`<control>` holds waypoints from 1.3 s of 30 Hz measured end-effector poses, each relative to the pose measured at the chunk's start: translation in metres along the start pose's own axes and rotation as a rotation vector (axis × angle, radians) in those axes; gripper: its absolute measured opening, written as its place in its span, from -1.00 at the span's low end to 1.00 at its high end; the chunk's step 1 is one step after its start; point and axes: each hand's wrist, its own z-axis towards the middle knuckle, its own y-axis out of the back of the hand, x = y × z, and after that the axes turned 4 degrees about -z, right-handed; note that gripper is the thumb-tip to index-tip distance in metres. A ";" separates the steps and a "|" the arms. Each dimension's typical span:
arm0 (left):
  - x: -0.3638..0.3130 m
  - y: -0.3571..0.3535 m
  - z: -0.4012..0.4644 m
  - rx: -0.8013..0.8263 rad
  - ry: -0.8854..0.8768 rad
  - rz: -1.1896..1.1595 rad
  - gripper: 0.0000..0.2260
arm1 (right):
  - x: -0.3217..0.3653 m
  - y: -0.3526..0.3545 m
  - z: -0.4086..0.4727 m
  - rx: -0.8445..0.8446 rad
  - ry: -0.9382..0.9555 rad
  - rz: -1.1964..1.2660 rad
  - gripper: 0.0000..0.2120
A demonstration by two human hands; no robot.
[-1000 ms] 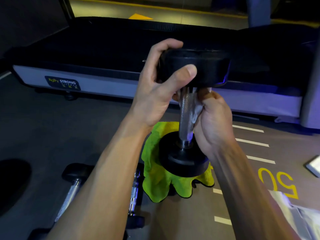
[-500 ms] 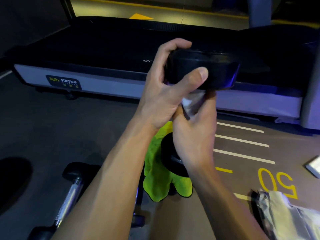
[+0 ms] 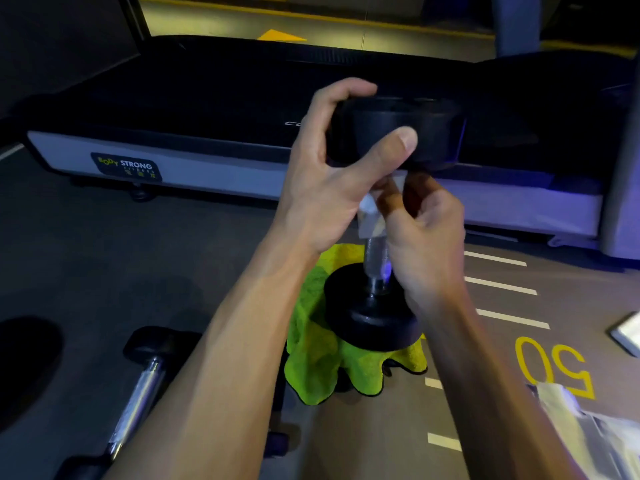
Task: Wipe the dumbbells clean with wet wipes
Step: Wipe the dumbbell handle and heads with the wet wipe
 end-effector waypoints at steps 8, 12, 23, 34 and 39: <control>0.003 -0.001 0.002 -0.092 -0.007 0.085 -0.58 | -0.003 -0.027 -0.001 -0.120 0.028 -0.262 -0.81; 0.002 0.002 0.001 -0.056 0.016 0.025 -0.59 | -0.018 -0.013 0.015 0.122 -0.094 0.068 -0.75; 0.000 0.007 0.000 -0.047 0.013 0.000 -0.59 | -0.011 -0.033 0.006 0.045 0.045 -0.227 -0.86; 0.004 0.011 0.001 -0.086 0.041 0.061 -0.60 | -0.026 0.022 0.019 0.601 0.019 -0.299 -0.71; 0.004 0.015 0.000 -0.097 0.034 0.061 -0.59 | -0.050 0.042 0.005 0.807 -0.020 -0.337 -0.76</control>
